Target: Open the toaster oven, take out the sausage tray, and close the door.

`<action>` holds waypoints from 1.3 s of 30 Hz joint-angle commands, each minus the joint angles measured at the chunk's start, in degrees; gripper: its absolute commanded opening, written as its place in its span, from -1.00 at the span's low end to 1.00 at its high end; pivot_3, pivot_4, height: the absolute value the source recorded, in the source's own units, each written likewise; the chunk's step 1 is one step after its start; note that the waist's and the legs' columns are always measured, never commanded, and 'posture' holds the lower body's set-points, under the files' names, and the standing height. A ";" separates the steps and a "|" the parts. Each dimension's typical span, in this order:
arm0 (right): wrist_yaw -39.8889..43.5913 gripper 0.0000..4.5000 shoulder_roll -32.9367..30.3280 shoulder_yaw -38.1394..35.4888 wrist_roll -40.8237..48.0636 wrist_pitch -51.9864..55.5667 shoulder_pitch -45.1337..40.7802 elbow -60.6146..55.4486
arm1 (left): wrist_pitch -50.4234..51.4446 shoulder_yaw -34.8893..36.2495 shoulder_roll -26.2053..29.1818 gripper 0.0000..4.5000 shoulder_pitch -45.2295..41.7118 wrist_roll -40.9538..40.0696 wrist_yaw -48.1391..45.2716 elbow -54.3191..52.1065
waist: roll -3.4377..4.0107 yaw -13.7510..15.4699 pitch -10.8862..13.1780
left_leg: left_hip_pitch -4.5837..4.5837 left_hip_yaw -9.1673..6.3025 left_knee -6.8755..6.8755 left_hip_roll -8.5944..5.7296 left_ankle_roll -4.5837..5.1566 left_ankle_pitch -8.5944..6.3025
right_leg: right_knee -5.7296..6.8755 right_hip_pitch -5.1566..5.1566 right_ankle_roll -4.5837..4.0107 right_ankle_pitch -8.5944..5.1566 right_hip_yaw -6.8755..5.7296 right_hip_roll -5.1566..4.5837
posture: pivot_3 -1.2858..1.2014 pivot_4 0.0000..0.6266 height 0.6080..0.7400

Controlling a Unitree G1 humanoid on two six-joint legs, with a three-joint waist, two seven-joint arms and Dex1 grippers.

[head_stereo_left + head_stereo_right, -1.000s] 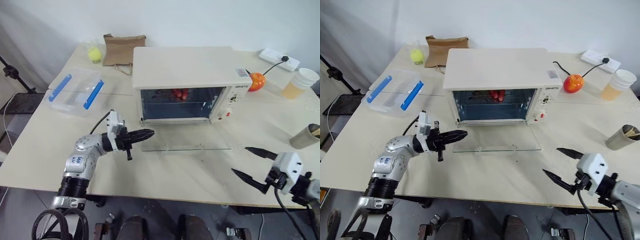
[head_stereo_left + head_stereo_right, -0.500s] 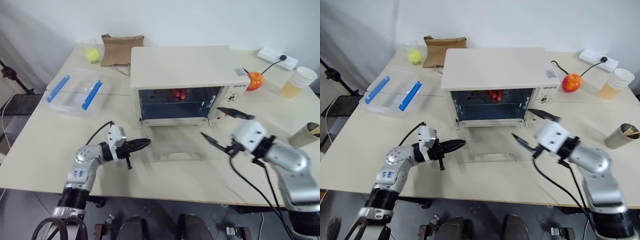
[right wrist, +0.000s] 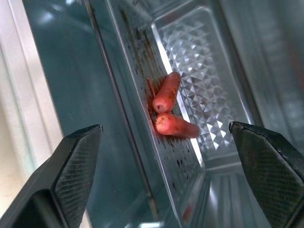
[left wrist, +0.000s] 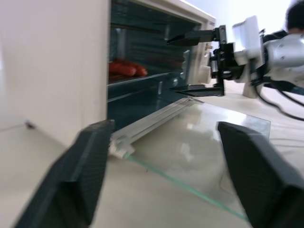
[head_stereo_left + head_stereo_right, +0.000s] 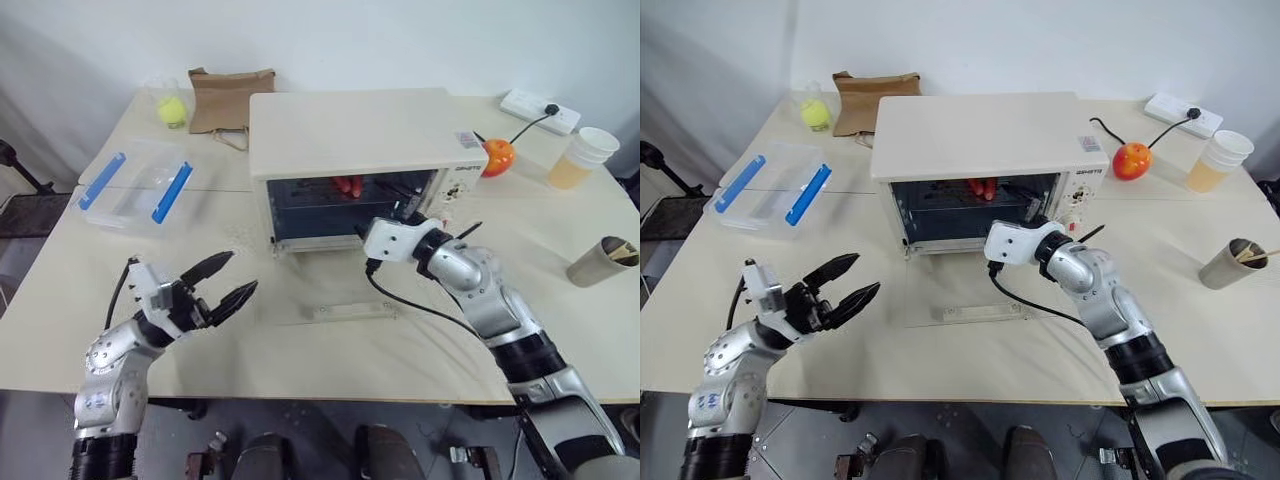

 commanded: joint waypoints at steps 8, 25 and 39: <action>-5.69 0.74 3.76 1.61 -4.59 1.06 -5.99 8.36 | 0.91 0.00 -0.28 0.69 1.08 -1.66 1.95 -4.84 | 0.02 -0.18 0.01 | -0.02 -0.07 -0.01 0.01 0.00 0.00 | -0.01 0.02 0.00 0.00 -0.07 0.03 | 0.03 -0.52 1.00; -5.09 -0.92 3.20 0.95 -4.67 0.88 -7.45 7.43 | 1.21 -1.50 -0.33 0.69 -0.57 -1.46 1.10 -3.83 | 0.02 -0.25 0.02 | -0.05 -0.10 -0.03 0.03 -0.01 0.00 | -0.02 0.02 0.00 0.00 -0.11 0.04 | 0.03 -0.52 1.00; 0.90 -0.92 0.26 0.09 -1.95 -0.35 -4.08 -2.35 | 0.87 -7.15 -0.81 0.69 -14.58 0.11 -3.03 5.20 | 0.05 -0.32 0.06 | -0.84 -0.14 0.08 0.02 -0.01 0.02 | 0.05 -0.70 0.01 0.00 -0.35 0.10 | 0.03 -0.52 1.00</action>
